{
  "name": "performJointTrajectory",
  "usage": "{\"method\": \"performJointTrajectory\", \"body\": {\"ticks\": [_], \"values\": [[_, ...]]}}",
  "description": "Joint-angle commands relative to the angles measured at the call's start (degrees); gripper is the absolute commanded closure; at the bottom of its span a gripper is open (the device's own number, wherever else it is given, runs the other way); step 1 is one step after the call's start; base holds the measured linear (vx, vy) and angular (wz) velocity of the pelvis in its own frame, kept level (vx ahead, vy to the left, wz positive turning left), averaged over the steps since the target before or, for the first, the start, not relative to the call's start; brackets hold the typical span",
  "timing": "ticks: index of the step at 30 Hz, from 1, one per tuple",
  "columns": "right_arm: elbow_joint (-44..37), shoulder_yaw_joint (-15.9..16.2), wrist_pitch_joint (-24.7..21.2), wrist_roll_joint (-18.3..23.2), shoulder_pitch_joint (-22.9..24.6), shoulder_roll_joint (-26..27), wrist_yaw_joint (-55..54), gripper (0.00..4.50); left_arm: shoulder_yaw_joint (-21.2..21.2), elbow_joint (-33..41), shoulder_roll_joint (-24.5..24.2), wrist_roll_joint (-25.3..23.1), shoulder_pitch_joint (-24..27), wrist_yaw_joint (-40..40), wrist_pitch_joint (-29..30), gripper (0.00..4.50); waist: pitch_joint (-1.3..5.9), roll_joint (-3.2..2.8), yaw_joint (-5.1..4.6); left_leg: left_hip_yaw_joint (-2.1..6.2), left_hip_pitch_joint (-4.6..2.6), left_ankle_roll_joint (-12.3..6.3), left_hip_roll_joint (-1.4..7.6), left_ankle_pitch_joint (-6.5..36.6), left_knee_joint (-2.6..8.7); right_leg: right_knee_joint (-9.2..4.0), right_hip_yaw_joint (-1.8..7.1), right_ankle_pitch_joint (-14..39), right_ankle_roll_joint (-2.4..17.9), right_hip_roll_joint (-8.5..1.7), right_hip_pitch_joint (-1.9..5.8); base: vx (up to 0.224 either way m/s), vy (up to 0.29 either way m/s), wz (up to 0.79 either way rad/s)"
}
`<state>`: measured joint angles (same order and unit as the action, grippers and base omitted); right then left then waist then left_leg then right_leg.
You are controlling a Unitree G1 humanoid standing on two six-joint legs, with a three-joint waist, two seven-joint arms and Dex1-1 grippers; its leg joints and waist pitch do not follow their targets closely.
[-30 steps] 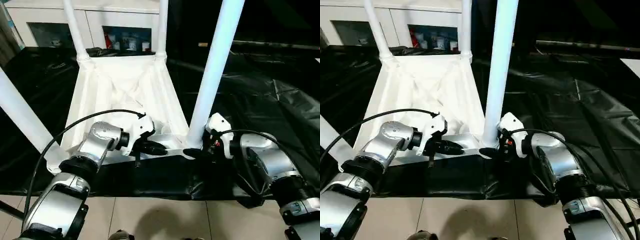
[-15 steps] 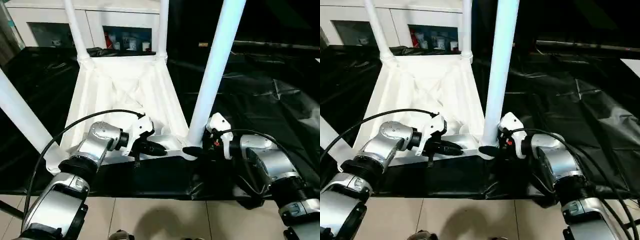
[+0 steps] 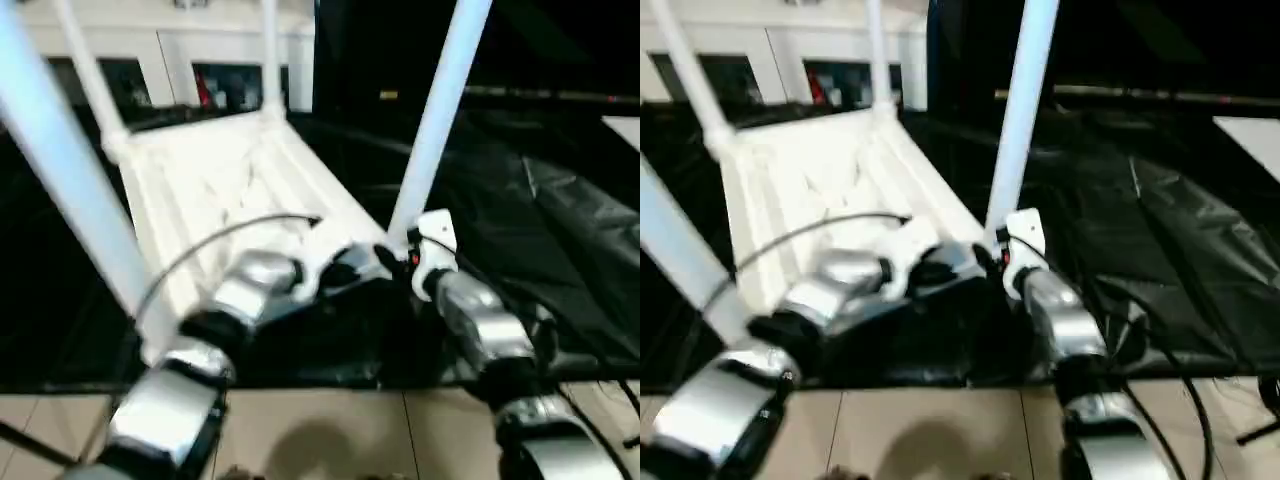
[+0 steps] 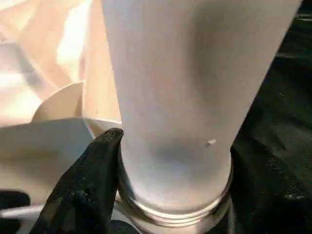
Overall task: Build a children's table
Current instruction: Rotate leg to tighten
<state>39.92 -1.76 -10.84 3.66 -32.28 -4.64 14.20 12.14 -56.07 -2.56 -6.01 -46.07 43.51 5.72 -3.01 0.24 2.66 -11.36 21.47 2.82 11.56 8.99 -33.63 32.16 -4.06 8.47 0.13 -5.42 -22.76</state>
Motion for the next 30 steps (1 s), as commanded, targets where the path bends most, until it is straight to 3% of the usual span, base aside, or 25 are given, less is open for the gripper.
{"method": "performJointTrajectory", "body": {"ticks": [1,3,5,8,10,14,17,19,22,25,27,30], "values": [[2.1,3.8,0.1,-0.3,-0.7,4.3,2.5,1.75,-0.3,-1.8,3.5,0.7,-1.5,-3.8,-0.2,4.50,3.09,0.42,-0.88,1.68,-2.39,0.51,0.83,27.8,4.10,-6.43,0.26,38.4,3.4,-2.74,0.42,0.000,0.000,0.00],[2.1,3.6,1.3,-0.2,-1.1,4.2,3.0,1.19,-0.3,-2.1,3.4,0.6,-1.7,-3.8,-0.3,4.50,3.16,0.35,-1.09,1.82,-2.40,0.53,0.97,28.8,4.41,-6.47,0.18,36.9,3.4,-2.76,0.58,0.000,0.000,0.00],[0.9,3.2,2.4,0.5,-1.0,3.2,5.0,0.95,-0.5,-2.4,1.9,0.2,-2.0,-3.8,-0.6,4.50,3.18,0.39,-1.23,1.87,-2.27,0.42,1.05,29.1,4.61,-6.27,0.31,35.6,4.0,-2.78,0.66,0.000,0.000,0.00],[-1.0,3.8,1.9,0.8,-1.3,-0.1,9.8,0.68,-0.9,-2.0,-0.3,0.4,-2.0,-0.9,-1.6,4.50,3.40,0.71,-1.58,2.12,-1.16,-0.09,1.17,27.5,5.11,-5.67,0.36,33.3,4.5,-3.00,1.70,0.000,0.000,0.00],[-3.7,5.9,2.5,0.4,-0.9,-4.7,17.8,0.68,-0.4,-1.0,-2.9,0.6,-1.6,4.5,-3.6,4.50,3.47,0.78,-1.20,1.94,-1.18,-0.90,1.10,26.1,5.00,-5.75,0.71,32.1,4.6,-3.07,1.68,0.000,0.000,0.00],[-7.3,8.3,2.4,1.1,0.3,-9.9,28.1,0.68,1.0,0.1,-5.7,0.6,-0.7,12.2,-7.6,4.50,3.70,1.05,-0.83,1.31,-0.70,-2.63,1.24,21.8,4.74,-5.00,1.40,26.4,7.0,-3.09,1.70,0.000,0.000,0.00],[-9.5,9.8,2.7,1.3,1.4,-15.0,36.4,0.68,1.6,1.6,-8.2,1.8,0.5,20.1,-8.4,4.50,3.53,0.91,-0.10,0.87,-1.40,-2.82,1.54,20.9,4.51,-4.65,1.70,23.7,10.0,-2.98,1.25,0.000,0.000,0.00],[-10.2,10.3,2.5,1.6,1.9,-17.1,40.1,0.68,1.7,2.8,-9.2,2.9,1.1,24.4,-9.1,4.50,3.55,0.89,0.32,0.72,-1.49,-2.85,1.72,20.7,4.48,-4.33,1.77,22.4,10.8,-2.85,1.35,0.000,0.000,0.00],[-10.8,11.1,1.9,2.2,2.0,-19.0,44.1,0.68,1.3,4.6,-9.9,5.1,1.5,29.3,-8.0,4.50,3.68,0.70,1.44,0.24,-1.91,-2.05,2.07,20.7,4.21,-3.40,2.26,19.2,12.8,-2.73,0.90,0.000,0.000,0.00],[-11.0,12.3,1.6,1.9,1.9,-20.1,46.8,0.68,1.8,6.3,-10.6,6.1,1.8,33.6,-6.4,4.50,3.84,0.67,2.32,0.22,-1.34,-2.35,2.11,17.7,4.10,-2.69,2.38,16.3,13.3,-2.91,1.39,0.000,0.000,0.00],[-10.6,12.9,1.4,1.8,1.7,-20.3,48.2,0.68,1.7,6.6,-10.8,6.2,1.8,34.5,-6.3,4.50,3.90,0.77,2.59,0.03,-1.49,-2.66,2.01,17.1,3.86,-2.49,2.48,15.2,13.7,-2.81,1.16,0.000,0.000,0.00],[-9.6,13.0,1.0,2.0,1.2,-19.9,49.1,0.68,1.7,6.7,-11.0,6.2,1.5,34.8,-6.7,4.50,4.12,0.75,2.70,0.18,-0.90,-3.09,2.00,14.1,3.79,-1.93,2.32,12.7,14.0,-2.86,1.75,0.000,0.000,0.00]]}}
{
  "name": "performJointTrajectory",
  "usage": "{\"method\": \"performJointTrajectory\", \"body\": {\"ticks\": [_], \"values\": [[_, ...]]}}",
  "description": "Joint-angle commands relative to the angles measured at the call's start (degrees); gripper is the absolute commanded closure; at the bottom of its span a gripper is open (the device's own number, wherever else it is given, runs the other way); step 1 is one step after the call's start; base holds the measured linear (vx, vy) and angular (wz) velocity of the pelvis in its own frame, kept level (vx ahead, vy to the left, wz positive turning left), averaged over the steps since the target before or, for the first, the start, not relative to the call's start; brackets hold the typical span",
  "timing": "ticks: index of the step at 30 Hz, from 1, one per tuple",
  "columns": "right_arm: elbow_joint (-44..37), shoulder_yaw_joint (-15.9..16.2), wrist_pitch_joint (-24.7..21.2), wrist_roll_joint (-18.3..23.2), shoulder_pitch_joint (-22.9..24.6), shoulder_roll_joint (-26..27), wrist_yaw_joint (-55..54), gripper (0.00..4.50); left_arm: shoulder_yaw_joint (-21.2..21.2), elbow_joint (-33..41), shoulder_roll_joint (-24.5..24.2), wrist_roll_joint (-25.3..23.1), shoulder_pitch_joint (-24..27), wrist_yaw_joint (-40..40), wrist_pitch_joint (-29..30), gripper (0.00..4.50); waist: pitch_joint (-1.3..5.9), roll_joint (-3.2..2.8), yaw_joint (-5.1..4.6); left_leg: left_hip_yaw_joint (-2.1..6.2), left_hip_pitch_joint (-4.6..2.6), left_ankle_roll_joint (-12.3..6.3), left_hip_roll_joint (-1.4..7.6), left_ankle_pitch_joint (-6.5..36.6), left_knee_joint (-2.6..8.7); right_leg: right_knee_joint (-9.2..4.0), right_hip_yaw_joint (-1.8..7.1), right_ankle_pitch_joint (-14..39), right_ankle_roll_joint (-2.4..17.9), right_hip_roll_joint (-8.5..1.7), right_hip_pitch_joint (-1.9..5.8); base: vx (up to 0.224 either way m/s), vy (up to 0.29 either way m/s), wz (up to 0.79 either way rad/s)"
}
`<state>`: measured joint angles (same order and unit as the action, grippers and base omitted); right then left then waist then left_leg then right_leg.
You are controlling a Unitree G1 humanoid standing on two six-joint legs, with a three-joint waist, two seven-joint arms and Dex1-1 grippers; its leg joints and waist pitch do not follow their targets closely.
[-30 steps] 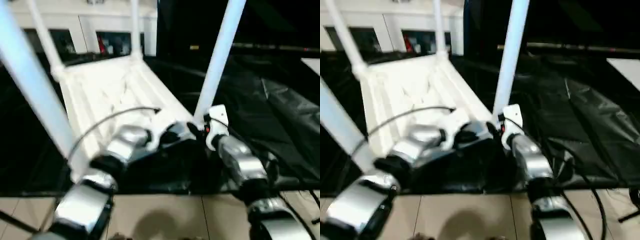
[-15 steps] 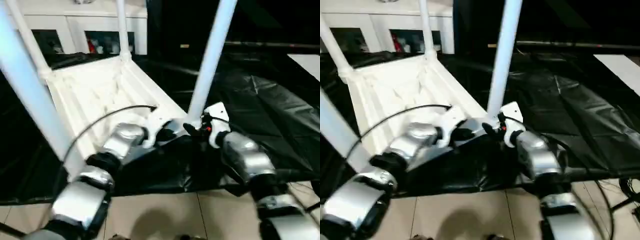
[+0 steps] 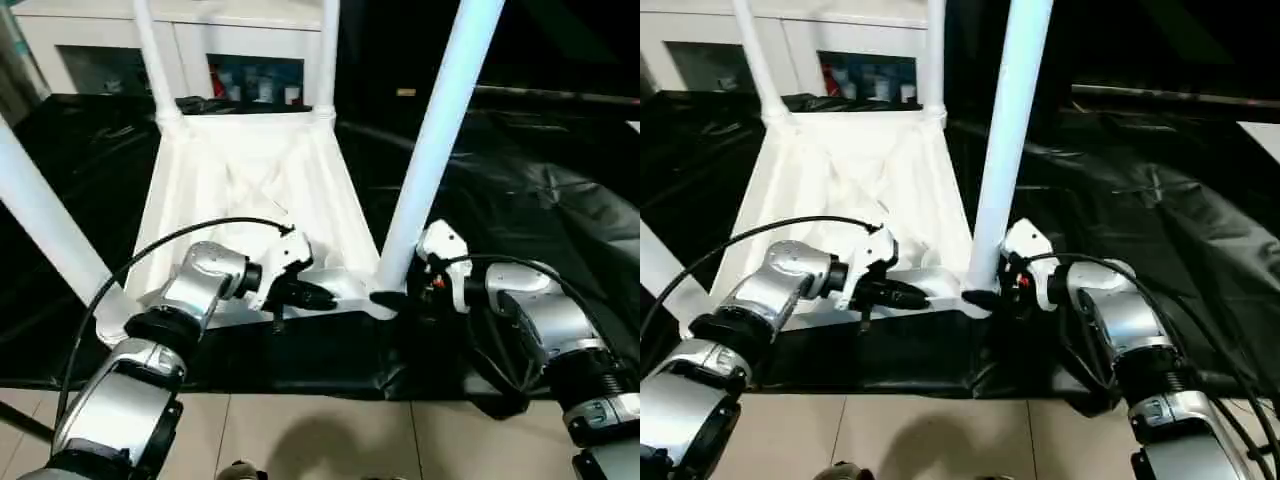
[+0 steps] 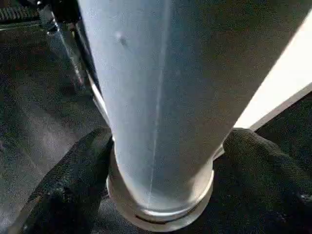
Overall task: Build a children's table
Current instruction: Rotate leg to tighten
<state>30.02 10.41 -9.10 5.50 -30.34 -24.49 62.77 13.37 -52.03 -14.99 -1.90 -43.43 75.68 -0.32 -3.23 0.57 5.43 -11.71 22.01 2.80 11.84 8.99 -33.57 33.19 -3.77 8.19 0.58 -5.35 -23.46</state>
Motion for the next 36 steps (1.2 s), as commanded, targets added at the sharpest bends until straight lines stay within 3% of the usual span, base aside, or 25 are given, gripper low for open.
{"method": "performJointTrajectory", "body": {"ticks": [1,4,6,9,11,20,24,25,27,28,29,32,36], "values": [[0.4,0.9,-0.7,0.1,-0.8,-0.1,0.5,0.84,0.5,2.7,1.4,2.1,-1.1,2.7,-0.6,4.50,4.28,0.47,-0.06,0.48,-1.42,-3.03,1.69,13.9,3.71,-2.98,1.97,13.0,13.5,-2.87,2.47,0.000,0.000,0.00],[0.7,0.7,-0.3,0.0,-1.0,0.2,0.4,0.84,0.3,2.8,1.3,2.0,-1.2,3.1,-0.5,4.50,4.13,0.45,-0.08,0.58,-1.46,-2.42,1.72,15.0,3.86,-3.24,1.90,15.7,12.8,-2.92,2.44,0.000,0.000,0.00],[0.7,0.4,-0.6,0.5,-1.0,0.5,0.6,1.18,0.2,3.0,1.2,2.0,-1.0,3.2,-0.2,4.50,4.05,0.44,-0.13,0.66,-1.57,-1.89,1.78,16.1,3.98,-3.46,1.89,17.7,12.2,-2.93,2.37,0.000,0.000,0.00],[0.6,0.2,-0.6,0.7,-0.9,0.4,1.1,1.27,0.2,3.6,1.2,2.3,-0.6,3.4,0.4,4.50,4.03,0.53,-0.26,0.78,-1.61,-1.39,1.85,17.2,4.11,-3.55,1.91,19.2,11.7,-2.98,2.33,0.000,0.000,0.00],[0.5,-0.1,-0.8,1.0,-0.7,0.6,1.2,1.60,0.1,3.7,1.2,2.3,-0.4,3.4,0.4,4.50,4.06,0.64,-0.26,0.76,-1.57,-1.47,1.81,16.7,4.05,-3.53,1.93,18.9,11.6,-2.98,2.31,0.000,0.000,0.00],[1.9,-2.0,-1.3,1.3,-0.8,2.4,-3.4,1.78,-0.2,3.9,1.2,2.2,0.3,1.8,0.8,4.50,4.15,0.66,-0.35,0.70,-1.34,-1.98,1.69,14.9,3.92,-3.28,1.90,17.2,11.9,-2.94,2.43,0.000,0.000,0.00],[6.1,-5.5,-1.3,0.3,-1.4,6.8,-16.6,1.78,-1.0,0.2,3.5,-0.7,-0.8,-10.0,1.8,4.50,4.10,0.66,-1.19,1.03,-1.28,-0.42,1.55,16.1,4.18,-3.48,1.84,19.3,11.3,-3.09,2.37,0.000,0.000,0.00],[8.3,-8.1,-0.8,0.5,-1.5,10.8,-26.3,1.78,-2.7,-1.9,6.1,-0.6,-1.7,-17.4,3.8,4.50,4.02,0.59,-1.75,0.95,-1.35,-0.02,1.44,16.7,4.15,-3.65,1.92,20.1,11.1,-3.04,2.13,0.000,0.000,0.00],[8.8,-9.1,-1.3,0.8,-1.4,12.4,-29.5,1.78,-3.4,-2.5,7.2,-0.4,-2.0,-20.4,4.8,4.50,4.06,0.63,-2.43,1.04,-1.52,0.76,1.21,17.9,4.10,-3.94,1.87,21.8,10.7,-2.97,2.18,0.000,0.000,0.00],[9.8,-10.2,-1.6,0.6,-1.3,15.5,-36.1,1.79,-4.0,-3.4,9.5,-0.9,-2.4,-26.2,6.0,4.50,4.03,0.61,-2.48,1.06,-1.46,0.39,1.24,17.5,4.15,-4.09,1.90,21.9,10.4,-2.98,2.10,0.000,0.000,0.00],[10.2,-10.6,-1.7,0.3,-1.3,16.5,-38.8,1.79,-4.1,-3.7,10.3,-1.0,-2.5,-28.0,6.5,4.50,3.94,0.63,-2.51,0.98,-1.71,0.27,1.25,18.0,4.12,-4.31,1.91,22.4,10.3,-2.90,1.87,0.000,0.000,0.00],[10.9,-10.4,-1.8,-0.7,-1.5,21.5,-45.2,1.79,-4.6,-4.8,13.8,-2.0,-3.0,-36.9,6.7,4.50,4.00,0.58,-2.66,0.99,-1.54,-0.29,1.06,17.7,4.12,-4.54,1.87,23.2,9.3,-2.81,2.01,0.000,0.000,0.00],[10.8,-8.9,-0.2,-1.6,-1.8,23.9,-45.1,1.79,-3.7,-5.1,14.9,-3.0,-3.3,-38.7,6.0,4.50,4.04,0.42,-2.56,1.03,-1.45,-1.11,0.97,17.8,4.16,-4.74,1.81,23.8,8.3,-2.81,2.12,0.000,0.000,0.00]]}}
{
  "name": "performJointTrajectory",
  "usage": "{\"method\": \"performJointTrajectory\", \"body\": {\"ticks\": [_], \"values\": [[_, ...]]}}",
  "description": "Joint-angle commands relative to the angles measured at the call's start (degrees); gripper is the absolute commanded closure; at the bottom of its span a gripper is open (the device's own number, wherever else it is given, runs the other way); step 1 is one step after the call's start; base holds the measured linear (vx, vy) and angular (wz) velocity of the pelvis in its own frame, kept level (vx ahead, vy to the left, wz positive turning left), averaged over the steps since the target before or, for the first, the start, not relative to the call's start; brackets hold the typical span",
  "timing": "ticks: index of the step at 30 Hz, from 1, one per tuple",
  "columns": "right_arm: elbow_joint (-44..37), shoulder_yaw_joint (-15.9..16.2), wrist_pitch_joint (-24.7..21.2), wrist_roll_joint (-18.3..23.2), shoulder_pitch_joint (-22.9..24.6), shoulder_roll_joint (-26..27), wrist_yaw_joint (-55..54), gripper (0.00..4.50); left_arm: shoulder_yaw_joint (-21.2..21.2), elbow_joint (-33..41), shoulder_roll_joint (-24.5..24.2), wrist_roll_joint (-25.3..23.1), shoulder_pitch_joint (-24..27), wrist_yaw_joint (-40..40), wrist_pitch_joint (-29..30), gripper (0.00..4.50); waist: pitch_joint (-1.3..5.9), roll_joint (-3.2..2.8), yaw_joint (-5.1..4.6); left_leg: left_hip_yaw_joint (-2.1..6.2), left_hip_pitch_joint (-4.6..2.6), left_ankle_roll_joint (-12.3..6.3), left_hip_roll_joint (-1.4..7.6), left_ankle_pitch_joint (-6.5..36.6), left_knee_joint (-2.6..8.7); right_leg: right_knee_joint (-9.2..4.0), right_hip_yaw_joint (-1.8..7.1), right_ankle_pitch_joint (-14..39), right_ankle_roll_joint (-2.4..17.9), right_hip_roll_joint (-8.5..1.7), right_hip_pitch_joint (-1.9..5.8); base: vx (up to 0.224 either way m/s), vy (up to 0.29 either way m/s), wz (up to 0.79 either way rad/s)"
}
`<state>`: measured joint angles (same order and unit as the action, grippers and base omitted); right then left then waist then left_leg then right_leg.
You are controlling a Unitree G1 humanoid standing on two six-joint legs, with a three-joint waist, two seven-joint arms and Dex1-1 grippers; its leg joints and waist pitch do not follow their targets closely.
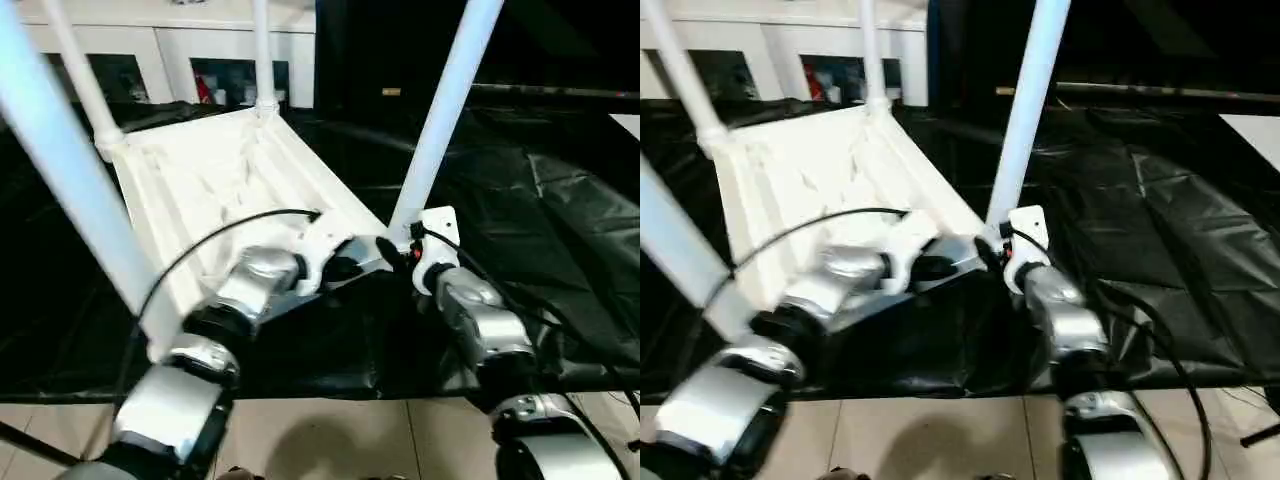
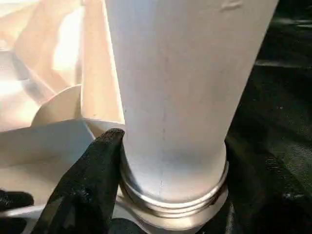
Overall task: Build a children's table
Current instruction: Rotate leg to tighten
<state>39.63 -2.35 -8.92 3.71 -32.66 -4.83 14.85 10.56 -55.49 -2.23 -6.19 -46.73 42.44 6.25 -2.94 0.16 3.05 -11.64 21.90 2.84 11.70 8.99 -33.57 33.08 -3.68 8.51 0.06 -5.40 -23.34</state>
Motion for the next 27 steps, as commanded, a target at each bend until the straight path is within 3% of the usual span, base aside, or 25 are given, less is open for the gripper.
{"method": "performJointTrajectory", "body": {"ticks": [1,3,6,7,9,10,12,15,17,20,22,27], "values": [[1.4,3.9,0.0,0.1,0.4,4.5,2.8,1.79,-0.8,-1.7,2.2,1.1,-0.1,-5.5,-0.7,4.50,3.78,0.76,-0.18,0.99,-1.34,-1.20,1.19,17.9,4.21,-4.62,1.73,23.1,8.6,-2.75,1.95,0.000,0.000,0.00],[0.8,3.5,2.4,0.4,-0.1,4.1,4.0,1.23,-0.2,-1.7,1.1,0.4,-0.4,-3.5,-2.0,4.50,3.76,0.80,-0.25,1.01,-1.31,-1.20,1.19,18.3,4.27,-4.59,1.70,22.8,8.8,-2.73,1.95,0.000,0.000,0.00],[-0.2,3.1,3.7,0.9,-0.6,2.0,6.0,1.00,-0.2,-1.4,-0.6,0.8,-0.5,-0.9,-2.5,4.50,3.78,0.74,-0.27,1.02,-1.20,-1.43,1.15,18.7,4.30,-4.52,1.69,22.5,8.8,-2.72,2.02,0.000,0.000,0.00],[-1.2,3.2,2.8,1.3,-1.0,0.4,9.1,0.88,-0.2,-0.9,-1.7,0.8,-0.3,1.5,-3.6,4.50,3.74,1.09,-0.48,1.10,-0.96,-1.60,1.10,18.8,4.36,-4.52,1.59,22.9,8.6,-2.74,2.21,0.000,0.000,0.00],[-1.7,3.3,2.2,1.5,-1.0,-0.2,10.4,0.67,-0.3,-0.7,-2.1,0.8,-0.2,2.3,-3.7,4.50,3.72,0.93,-0.66,1.06,-1.03,-1.84,1.13,18.7,4.28,-4.60,1.63,23.2,8.8,-2.81,2.13,0.000,0.000,0.00],[-4.8,5.2,0.2,2.2,-0.5,-3.8,18.3,0.67,-0.3,0.1,-4.0,1.4,0.2,6.7,-5.6,4.50,3.68,0.99,-0.83,1.12,-0.91,-2.15,1.08,18.8,4.26,-4.62,1.57,23.6,8.7,-2.71,2.29,0.000,0.000,0.00],[-5.9,6.0,-0.5,2.5,-0.3,-5.0,21.0,0.67,-0.3,0.4,-4.6,1.7,0.4,8.5,-6.2,4.50,3.69,1.15,-0.69,1.03,-0.83,-2.76,1.09,18.1,4.17,-4.57,1.61,22.9,8.8,-2.73,2.42,0.000,0.000,0.00],[-11.1,11.2,-0.7,2.2,2.5,-13.4,36.7,0.67,0.6,2.9,-8.5,3.9,1.5,19.7,-8.1,4.50,3.67,1.30,-0.38,1.00,-0.87,-3.25,1.30,16.9,4.12,-4.37,1.71,21.6,9.2,-2.74,2.46,0.000,0.000,0.00],[-11.6,11.7,-0.7,2.1,2.9,-15.0,39.3,0.67,0.8,3.8,-9.5,4.7,1.9,23.3,-8.0,4.50,3.67,1.11,0.18,0.77,-0.91,-3.88,1.54,16.0,3.99,-4.03,1.80,19.7,10.5,-2.76,2.38,0.000,0.000,0.00],[-11.4,12.2,-0.6,1.8,2.8,-17.1,42.7,0.67,0.8,6.6,-10.5,7.1,2.8,29.4,-5.8,4.50,3.87,1.11,0.71,0.64,-0.97,-3.42,1.79,14.1,3.93,-3.32,1.77,16.1,12.6,-2.79,2.36,0.000,0.000,0.00],[-11.2,12.6,-0.7,1.6,2.5,-18.0,44.3,0.67,0.8,7.5,-10.9,7.9,3.1,31.4,-5.2,4.50,3.99,0.91,1.16,0.50,-1.38,-3.22,1.99,14.0,3.78,-3.07,1.84,14.5,13.8,-2.75,2.08,0.000,0.000,0.00],[-11.8,13.1,-2.0,2.8,2.1,-18.5,46.2,0.67,0.6,7.8,-11.4,8.4,3.4,33.3,-5.2,4.50,4.20,1.14,2.18,0.31,-1.09,-4.30,1.82,11.1,3.52,-2.29,1.88,9.6,14.6,-2.72,2.41,0.000,0.000,0.00]]}}
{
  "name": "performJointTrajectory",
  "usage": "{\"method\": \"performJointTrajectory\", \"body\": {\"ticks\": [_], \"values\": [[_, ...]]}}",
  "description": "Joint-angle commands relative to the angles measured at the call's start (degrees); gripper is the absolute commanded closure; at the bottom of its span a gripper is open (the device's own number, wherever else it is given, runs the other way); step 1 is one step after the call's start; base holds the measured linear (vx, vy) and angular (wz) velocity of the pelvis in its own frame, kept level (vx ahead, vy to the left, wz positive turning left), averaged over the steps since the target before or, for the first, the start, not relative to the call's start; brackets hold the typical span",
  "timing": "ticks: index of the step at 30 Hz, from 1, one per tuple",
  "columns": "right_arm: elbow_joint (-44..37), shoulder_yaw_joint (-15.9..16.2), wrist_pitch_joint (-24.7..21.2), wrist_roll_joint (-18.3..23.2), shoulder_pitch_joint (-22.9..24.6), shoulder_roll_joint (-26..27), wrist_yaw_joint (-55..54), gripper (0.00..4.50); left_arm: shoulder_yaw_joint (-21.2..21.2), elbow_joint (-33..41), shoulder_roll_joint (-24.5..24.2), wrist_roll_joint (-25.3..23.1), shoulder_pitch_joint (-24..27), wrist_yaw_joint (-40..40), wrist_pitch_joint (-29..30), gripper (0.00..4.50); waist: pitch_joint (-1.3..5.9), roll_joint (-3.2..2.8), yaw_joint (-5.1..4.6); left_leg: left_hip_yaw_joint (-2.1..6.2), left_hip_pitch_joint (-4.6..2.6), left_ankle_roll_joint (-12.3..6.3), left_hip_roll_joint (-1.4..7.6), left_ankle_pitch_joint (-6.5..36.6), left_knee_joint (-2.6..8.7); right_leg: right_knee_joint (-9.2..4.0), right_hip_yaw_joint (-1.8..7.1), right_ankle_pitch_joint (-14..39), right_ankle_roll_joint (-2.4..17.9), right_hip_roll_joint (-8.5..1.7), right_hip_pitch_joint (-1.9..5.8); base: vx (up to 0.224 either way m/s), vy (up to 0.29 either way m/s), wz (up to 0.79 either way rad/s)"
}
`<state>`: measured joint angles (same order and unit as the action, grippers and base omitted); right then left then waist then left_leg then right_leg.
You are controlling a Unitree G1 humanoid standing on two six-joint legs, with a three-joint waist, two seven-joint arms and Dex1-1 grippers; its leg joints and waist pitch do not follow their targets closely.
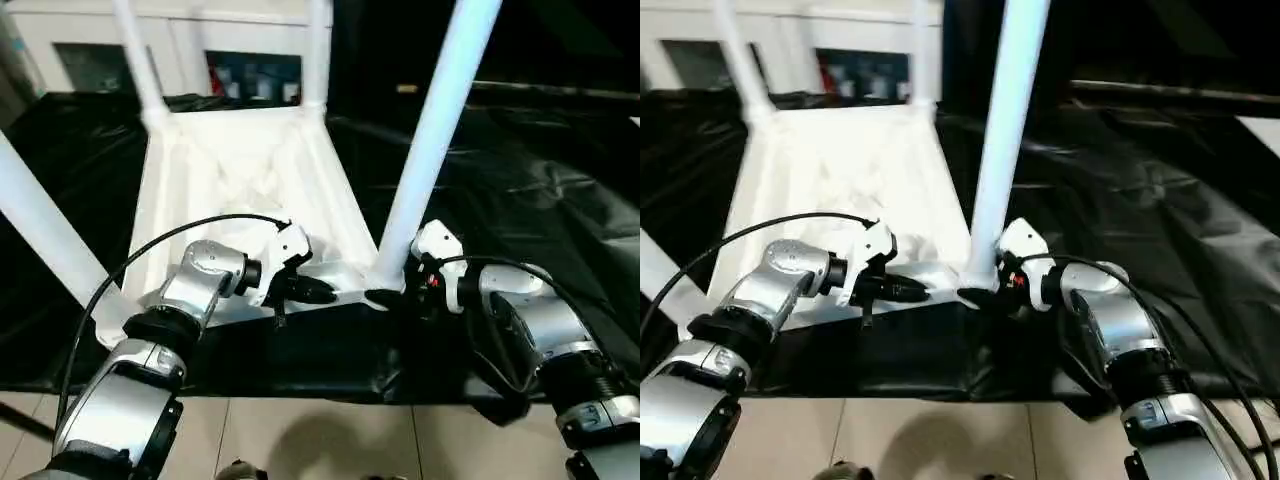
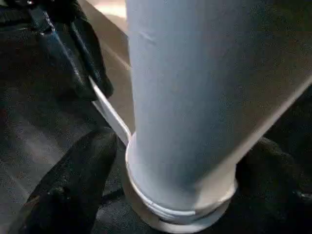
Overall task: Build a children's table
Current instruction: Rotate leg to tighten
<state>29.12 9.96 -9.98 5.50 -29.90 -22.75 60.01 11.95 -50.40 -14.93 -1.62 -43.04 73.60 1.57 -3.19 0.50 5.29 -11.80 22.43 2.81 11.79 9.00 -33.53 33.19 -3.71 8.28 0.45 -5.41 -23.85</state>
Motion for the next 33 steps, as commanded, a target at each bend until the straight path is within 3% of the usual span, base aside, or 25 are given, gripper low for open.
{"method": "performJointTrajectory", "body": {"ticks": [1,7,11,21,24,28,32,33], "values": [[-1.3,1.0,-0.9,0.7,-0.7,-0.5,1.6,0.67,-0.9,2.6,1.1,3.6,-0.3,2.1,-0.9,4.50,4.42,0.82,0.03,0.47,-1.58,-4.31,1.72,11.1,3.42,-2.47,1.93,10.3,14.0,-2.80,2.91,0.000,0.000,0.00],[-0.8,0.7,-1.0,0.9,-0.9,0.2,1.9,1.25,-1.2,3.5,1.2,3.7,0.1,2.5,0.1,4.50,4.25,0.85,0.02,0.60,-1.64,-3.04,1.78,12.7,3.61,-2.90,1.92,14.8,12.5,-2.91,2.77,0.000,0.000,0.00],[-1.0,0.5,-1.3,1.2,-0.9,0.2,2.4,1.65,-1.1,3.7,1.3,3.7,0.2,2.8,0.3,4.50,4.29,0.99,-0.03,0.60,-1.55,-3.00,1.68,12.4,3.55,-2.87,1.91,14.6,12.1,-2.81,2.81,0.000,0.000,0.00],[-0.4,0.1,-1.5,1.2,-0.4,0.6,1.4,1.76,-0.9,3.8,1.5,3.3,0.4,2.3,0.6,4.50,4.38,0.96,0.01,0.57,-1.51,-3.40,1.61,11.7,3.42,-2.75,1.87,13.8,12.4,-2.76,2.87,0.000,0.000,0.00],[3.9,-2.7,-0.3,0.5,-1.0,3.9,-7.7,1.76,-1.2,0.7,3.2,0.3,-0.8,-7.5,-0.1,4.50,4.33,1.05,-0.33,0.66,-1.46,-2.76,1.56,12.4,3.43,-2.86,1.91,15.0,12.1,-2.91,2.74,0.000,0.000,0.00],[10.0,-9.0,-1.3,0.8,-2.2,12.1,-29.0,1.76,-2.5,-3.5,8.3,-1.7,-2.7,-22.6,1.9,4.50,4.08,1.00,-1.40,1.02,-1.83,0.25,1.22,16.2,3.81,-3.93,1.79,23.5,9.5,-2.95,2.42,0.000,0.000,0.00],[12.4,-11.8,-1.3,0.6,-3.4,18.1,-42.3,1.76,-4.9,-5.8,13.9,-0.7,-4.7,-33.5,5.3,4.50,4.04,0.81,-2.16,0.85,-2.05,-0.14,0.95,16.9,3.64,-4.42,1.90,24.4,8.8,-2.76,2.10,0.000,0.000,0.00],[13.4,-11.8,-1.6,0.4,-4.1,19.6,-44.8,1.76,-4.5,-6.2,15.0,-1.1,-5.1,-34.9,5.2,4.50,4.17,0.98,-2.14,0.98,-1.78,-0.41,0.91,16.1,3.71,-4.39,1.74,24.1,8.6,-2.75,2.46,0.000,0.000,0.00]]}}
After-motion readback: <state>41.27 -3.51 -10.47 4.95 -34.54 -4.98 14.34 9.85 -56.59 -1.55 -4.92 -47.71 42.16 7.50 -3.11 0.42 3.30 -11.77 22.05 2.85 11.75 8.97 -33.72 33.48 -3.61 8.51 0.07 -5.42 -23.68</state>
